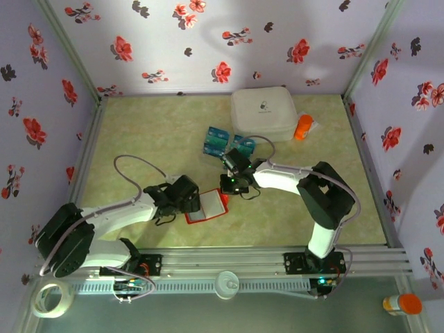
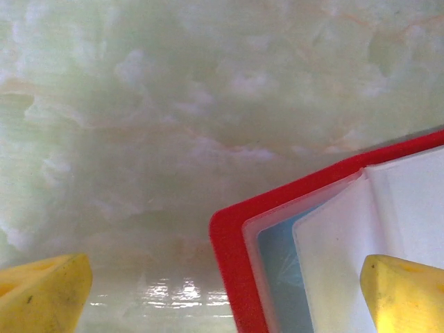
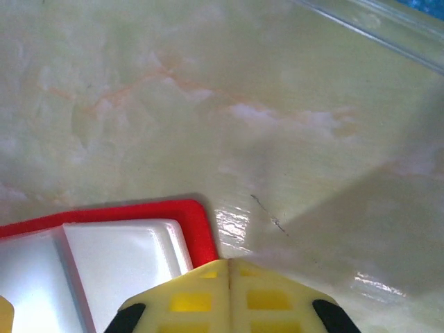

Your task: Put the credit cards into the card holder

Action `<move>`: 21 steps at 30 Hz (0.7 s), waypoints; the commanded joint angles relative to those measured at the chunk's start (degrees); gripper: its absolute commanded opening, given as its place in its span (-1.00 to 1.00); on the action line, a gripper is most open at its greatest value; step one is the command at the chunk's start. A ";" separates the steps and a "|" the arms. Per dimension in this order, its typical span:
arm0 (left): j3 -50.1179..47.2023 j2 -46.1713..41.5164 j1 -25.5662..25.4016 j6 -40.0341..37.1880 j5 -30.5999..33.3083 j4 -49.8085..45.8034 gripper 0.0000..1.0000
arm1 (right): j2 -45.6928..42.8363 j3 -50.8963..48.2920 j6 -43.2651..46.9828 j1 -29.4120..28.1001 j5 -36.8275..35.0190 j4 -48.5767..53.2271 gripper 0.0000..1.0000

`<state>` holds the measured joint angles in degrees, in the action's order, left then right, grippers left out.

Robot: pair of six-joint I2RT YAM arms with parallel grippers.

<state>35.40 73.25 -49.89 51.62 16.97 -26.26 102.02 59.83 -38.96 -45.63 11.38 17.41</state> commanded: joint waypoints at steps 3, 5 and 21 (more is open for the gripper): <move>-2.06 -1.33 -0.21 1.84 1.62 0.17 0.99 | -0.48 -1.53 -0.16 1.31 -0.55 -0.88 -1.00; -1.91 -0.61 -0.21 1.49 1.62 1.38 0.99 | -1.41 -2.41 -0.57 1.92 -1.23 -1.07 -1.00; 3.70 9.61 -0.28 -2.52 1.28 6.14 0.99 | -10.56 -12.76 -2.82 6.87 -3.93 -3.74 -1.00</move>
<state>37.95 82.37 -49.89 50.50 16.97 -20.16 93.10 47.99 -41.15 -40.10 9.17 14.26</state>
